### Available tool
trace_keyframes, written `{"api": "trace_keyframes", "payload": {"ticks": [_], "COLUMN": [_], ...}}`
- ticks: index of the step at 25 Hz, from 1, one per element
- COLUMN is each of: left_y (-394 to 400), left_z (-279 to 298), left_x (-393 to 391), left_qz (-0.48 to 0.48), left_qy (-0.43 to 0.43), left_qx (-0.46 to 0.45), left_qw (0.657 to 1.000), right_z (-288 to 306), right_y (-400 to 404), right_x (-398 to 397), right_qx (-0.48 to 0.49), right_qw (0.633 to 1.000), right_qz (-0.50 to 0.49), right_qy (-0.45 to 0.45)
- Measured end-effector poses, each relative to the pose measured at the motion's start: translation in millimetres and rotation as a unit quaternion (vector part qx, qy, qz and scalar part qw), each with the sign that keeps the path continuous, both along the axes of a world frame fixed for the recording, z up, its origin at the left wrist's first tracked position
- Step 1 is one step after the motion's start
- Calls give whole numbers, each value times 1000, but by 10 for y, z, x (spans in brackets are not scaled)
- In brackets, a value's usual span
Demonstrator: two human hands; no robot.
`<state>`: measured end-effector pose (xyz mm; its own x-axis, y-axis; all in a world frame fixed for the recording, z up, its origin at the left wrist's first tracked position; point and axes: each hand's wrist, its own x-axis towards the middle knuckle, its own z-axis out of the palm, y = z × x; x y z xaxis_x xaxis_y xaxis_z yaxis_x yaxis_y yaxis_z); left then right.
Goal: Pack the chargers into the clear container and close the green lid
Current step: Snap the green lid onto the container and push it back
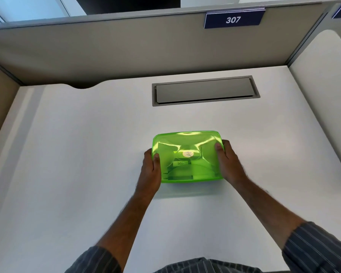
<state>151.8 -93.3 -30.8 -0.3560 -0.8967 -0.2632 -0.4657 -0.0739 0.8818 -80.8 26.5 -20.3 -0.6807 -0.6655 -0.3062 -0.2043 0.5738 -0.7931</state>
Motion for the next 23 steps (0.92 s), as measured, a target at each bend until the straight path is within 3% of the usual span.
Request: {"api": "trace_keyframes", "payload": {"ticks": [23], "left_y": [-1713], "left_z": [-63], "left_x": [-957], "left_qz": [4], "left_qy": [-25], "left_qx": [-38], "left_qw": [999], "right_z": [-136], "right_y": [-1747], "right_x": [-1000], "right_qx": [-44], "right_qw": [998], "right_qz": [4], "right_qy": [50]}}
